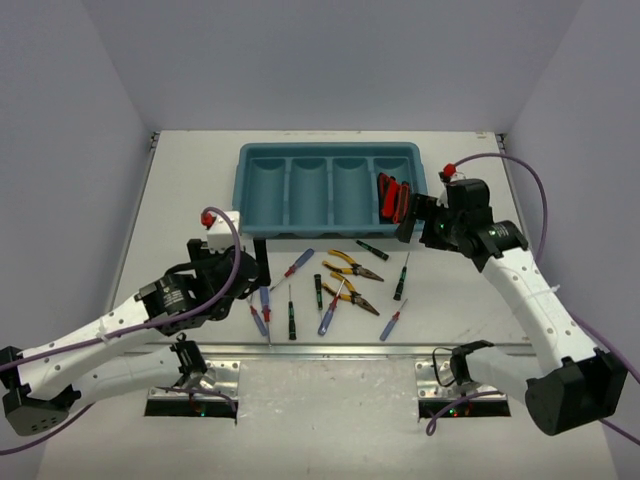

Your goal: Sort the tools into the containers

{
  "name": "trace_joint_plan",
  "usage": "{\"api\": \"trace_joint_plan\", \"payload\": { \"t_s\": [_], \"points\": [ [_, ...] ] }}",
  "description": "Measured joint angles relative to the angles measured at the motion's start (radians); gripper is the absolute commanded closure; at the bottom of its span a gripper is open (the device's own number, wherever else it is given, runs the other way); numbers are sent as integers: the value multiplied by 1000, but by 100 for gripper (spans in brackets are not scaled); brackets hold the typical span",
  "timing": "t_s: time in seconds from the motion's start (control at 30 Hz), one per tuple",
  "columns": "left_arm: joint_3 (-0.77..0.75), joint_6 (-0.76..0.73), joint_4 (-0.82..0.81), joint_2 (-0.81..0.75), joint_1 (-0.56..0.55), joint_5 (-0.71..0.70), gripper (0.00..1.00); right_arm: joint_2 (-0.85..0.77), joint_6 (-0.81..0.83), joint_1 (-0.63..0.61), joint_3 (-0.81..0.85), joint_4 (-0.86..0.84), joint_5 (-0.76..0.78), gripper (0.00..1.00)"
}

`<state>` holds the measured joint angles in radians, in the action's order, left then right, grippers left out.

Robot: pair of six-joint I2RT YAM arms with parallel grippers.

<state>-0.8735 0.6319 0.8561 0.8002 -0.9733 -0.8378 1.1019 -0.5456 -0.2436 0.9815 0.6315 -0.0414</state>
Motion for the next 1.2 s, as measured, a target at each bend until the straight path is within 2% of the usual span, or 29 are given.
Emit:
{"api": "trace_joint_plan", "payload": {
  "t_s": [0.17, 0.23, 0.33, 0.47, 0.67, 0.77, 0.97, 1.1, 1.2],
  "points": [
    [30, -8, -21, -3, 0, 18, 0, -18, -57, 0, -101, 15, 43, 6],
    [30, -15, -29, 13, 0, 22, 0, -22, -83, 0, -148, -10, 48, 21],
    [30, -18, -34, 48, 0, 23, 0, 11, -114, -4, -202, -26, 42, 30],
    [31, -18, -34, 79, 0, 24, 0, 115, -157, -56, -218, -55, 69, 35],
    [31, -18, -35, 33, 0, 26, 0, 273, -193, -192, -211, -83, 154, 43],
    [31, -18, -36, 20, 0, 25, 0, 337, -201, -197, -211, -97, 177, 45],
    [30, -19, -37, 17, 0, 26, 0, 423, -213, -196, -212, -127, 205, 59],
    [30, -22, -37, 17, 0, 27, 0, 469, -215, -196, -214, -151, 207, 61],
    [31, -22, -37, 16, 0, 27, 0, 491, -219, -196, -216, -167, 214, 71]
  ]
}}
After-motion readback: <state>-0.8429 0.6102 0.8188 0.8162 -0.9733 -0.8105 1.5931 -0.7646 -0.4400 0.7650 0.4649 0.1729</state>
